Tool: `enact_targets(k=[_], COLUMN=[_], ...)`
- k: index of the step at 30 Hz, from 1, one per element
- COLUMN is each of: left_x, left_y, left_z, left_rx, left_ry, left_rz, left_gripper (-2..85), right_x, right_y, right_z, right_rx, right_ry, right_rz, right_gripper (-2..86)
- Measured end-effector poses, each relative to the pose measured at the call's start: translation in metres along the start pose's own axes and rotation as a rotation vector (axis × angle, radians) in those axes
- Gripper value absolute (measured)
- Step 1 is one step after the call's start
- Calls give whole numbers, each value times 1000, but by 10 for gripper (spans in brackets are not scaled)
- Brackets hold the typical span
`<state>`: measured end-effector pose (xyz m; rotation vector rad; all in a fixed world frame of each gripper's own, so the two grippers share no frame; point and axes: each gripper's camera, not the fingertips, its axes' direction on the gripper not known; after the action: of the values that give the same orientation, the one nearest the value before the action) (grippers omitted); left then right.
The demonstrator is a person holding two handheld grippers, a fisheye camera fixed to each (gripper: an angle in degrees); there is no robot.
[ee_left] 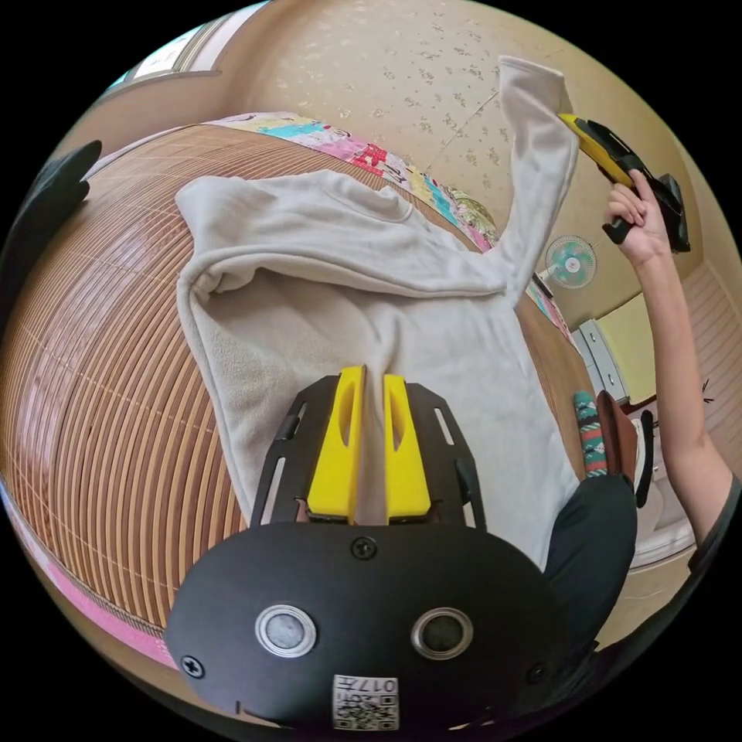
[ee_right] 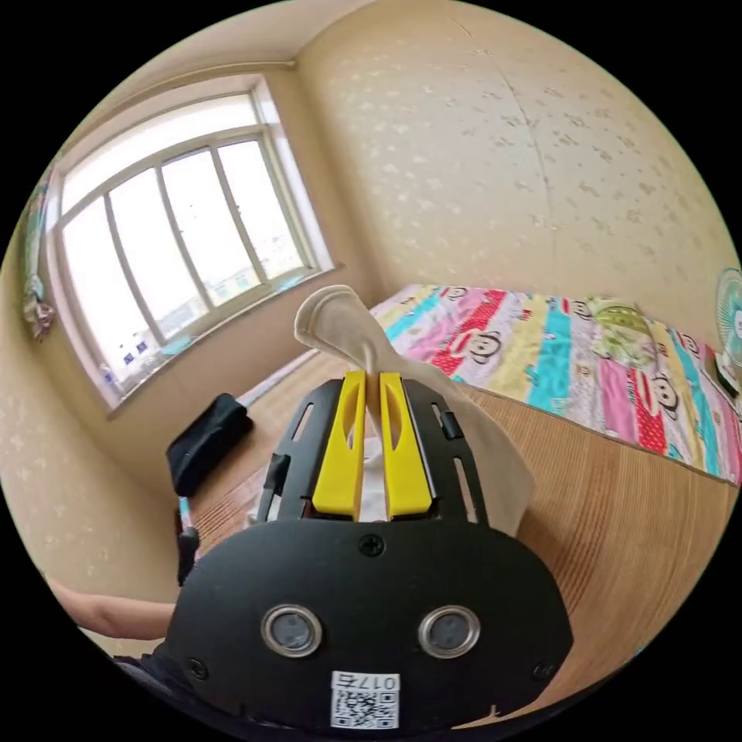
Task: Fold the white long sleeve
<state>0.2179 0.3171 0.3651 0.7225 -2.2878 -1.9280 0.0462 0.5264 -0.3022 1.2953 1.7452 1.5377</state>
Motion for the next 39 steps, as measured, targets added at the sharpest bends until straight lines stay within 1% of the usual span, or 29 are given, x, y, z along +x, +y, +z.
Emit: enact_targets(k=[1,2,4,5,7,9,11,12,14,16,20,21,23,24,25,26,27,28,29,31,32,33,35,36,37,39], left_x=[-1,-1,1,3,6,4,1,1,2,2,2,3,3,1,0,-2,-3,-3,-1,8,19,32,47,51,51,36], left_y=[0,0,-1,-1,-1,-1,-1,-2,-2,-3,-4,-4,-5,-6,-7,-7,-9,-10,-12,-14,-14,-11,-2,10,17,54], left_z=[0,-1,-1,-1,-1,-1,-1,-1,-1,-1,-1,-1,-2,-2,-2,-2,-3,-3,-5,-11,-17,-26,-49,-71,-82,-121], left_rx=[0,0,1,2,3,4,4,4,3,3,2,2,0,-3,-6,-6,-11,-15,-23,-35,-43,-35,26,83,108,148], left_ry=[1,-1,-15,-33,-55,-52,-42,-44,-53,-52,-58,-64,-66,-62,-61,-50,-43,-44,-55,-101,-175,-230,-244,-194,-159,-37], left_rz=[-1,1,13,21,31,30,25,26,30,28,30,33,32,26,20,14,8,5,7,31,45,85,128,147,151,98], left_gripper=[52,52,51,52,52,52,51,51,51,51,51,51,51,51,51,50,50,50,50,49,48,37,25,23,23,43], right_x=[-31,-44,-84,-90,-103,-98,-87,-81,-71,-59,-47,-39,-24,-8,13,25,45,59,65,86,87,87,85,84,85,92], right_y=[9,16,57,70,125,153,158,151,134,113,104,106,116,132,154,166,191,211,217,211,208,204,200,196,190,180], right_z=[24,39,117,140,218,236,228,214,183,131,55,36,18,15,18,20,25,34,41,72,77,86,97,100,103,105], right_rx=[-21,-41,-211,-277,-551,-611,-592,-551,-464,-354,-269,-283,-371,-462,-556,-594,-621,-603,-615,-712,-712,-715,-771,-786,-798,-843], right_ry=[-87,-125,-222,-233,-197,-135,-158,-213,-249,-236,-130,-76,6,87,187,246,366,445,454,404,414,454,521,572,583,546], right_rz=[-7,-8,10,12,-8,0,58,83,130,174,153,144,103,117,194,247,342,377,382,407,402,388,371,363,347,344], right_gripper=[46,48,63,66,76,77,80,79,76,70,60,52,38,30,22,20,17,17,17,26,30,43,67,84,100,124])
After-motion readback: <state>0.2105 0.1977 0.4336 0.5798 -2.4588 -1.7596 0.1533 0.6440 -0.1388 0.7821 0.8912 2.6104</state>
